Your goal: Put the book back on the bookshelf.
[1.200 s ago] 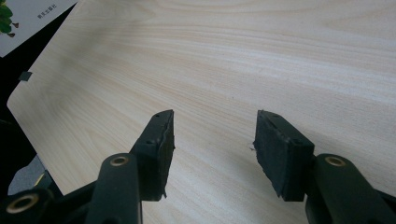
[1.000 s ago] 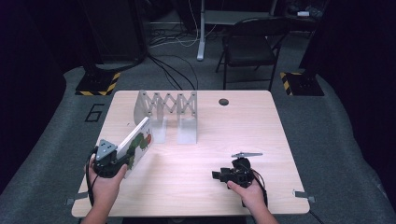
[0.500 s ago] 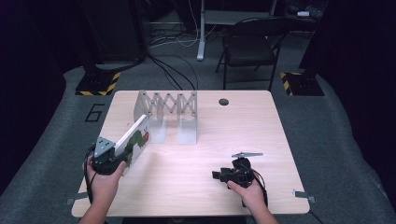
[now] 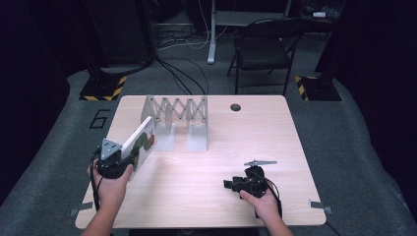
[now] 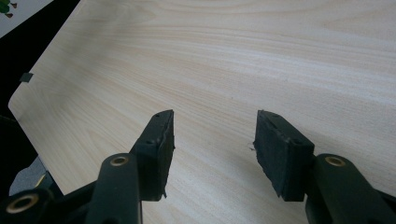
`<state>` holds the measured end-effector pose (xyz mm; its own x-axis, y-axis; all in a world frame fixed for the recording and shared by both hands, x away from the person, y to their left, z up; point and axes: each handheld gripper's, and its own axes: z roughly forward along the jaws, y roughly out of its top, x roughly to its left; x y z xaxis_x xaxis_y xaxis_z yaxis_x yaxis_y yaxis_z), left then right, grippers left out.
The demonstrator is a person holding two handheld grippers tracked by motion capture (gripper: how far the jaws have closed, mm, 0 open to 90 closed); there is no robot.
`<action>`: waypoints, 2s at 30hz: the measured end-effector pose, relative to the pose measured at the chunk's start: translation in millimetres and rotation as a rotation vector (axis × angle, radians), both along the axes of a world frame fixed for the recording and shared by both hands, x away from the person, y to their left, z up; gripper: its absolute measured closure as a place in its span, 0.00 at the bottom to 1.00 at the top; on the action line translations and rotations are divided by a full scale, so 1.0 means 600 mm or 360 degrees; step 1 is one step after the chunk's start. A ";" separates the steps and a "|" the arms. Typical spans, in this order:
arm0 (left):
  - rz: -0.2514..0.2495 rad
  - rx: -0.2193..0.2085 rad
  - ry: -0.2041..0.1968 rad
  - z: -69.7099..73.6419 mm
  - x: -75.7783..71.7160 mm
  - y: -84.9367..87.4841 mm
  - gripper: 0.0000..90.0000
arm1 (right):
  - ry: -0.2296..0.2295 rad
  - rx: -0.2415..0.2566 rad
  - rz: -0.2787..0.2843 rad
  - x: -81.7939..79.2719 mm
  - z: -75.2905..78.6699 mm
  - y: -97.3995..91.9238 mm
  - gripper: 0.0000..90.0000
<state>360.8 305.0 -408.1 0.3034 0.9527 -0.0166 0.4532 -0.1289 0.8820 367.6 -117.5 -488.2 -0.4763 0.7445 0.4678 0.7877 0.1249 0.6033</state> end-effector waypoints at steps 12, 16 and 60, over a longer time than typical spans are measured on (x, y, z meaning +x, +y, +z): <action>0.0058 0.0008 -0.0033 0.015 0.032 -0.020 0.84 | -0.0002 0.0007 -0.0007 0.000 0.001 -0.002 0.52; 0.0064 0.0013 -0.0029 0.015 0.042 -0.024 0.84 | -0.0004 0.0008 -0.0009 0.000 0.002 -0.005 0.52; 0.0199 0.0023 0.0004 -0.021 0.119 -0.047 0.84 | -0.0035 0.0036 -0.0099 -0.018 0.006 -0.046 0.52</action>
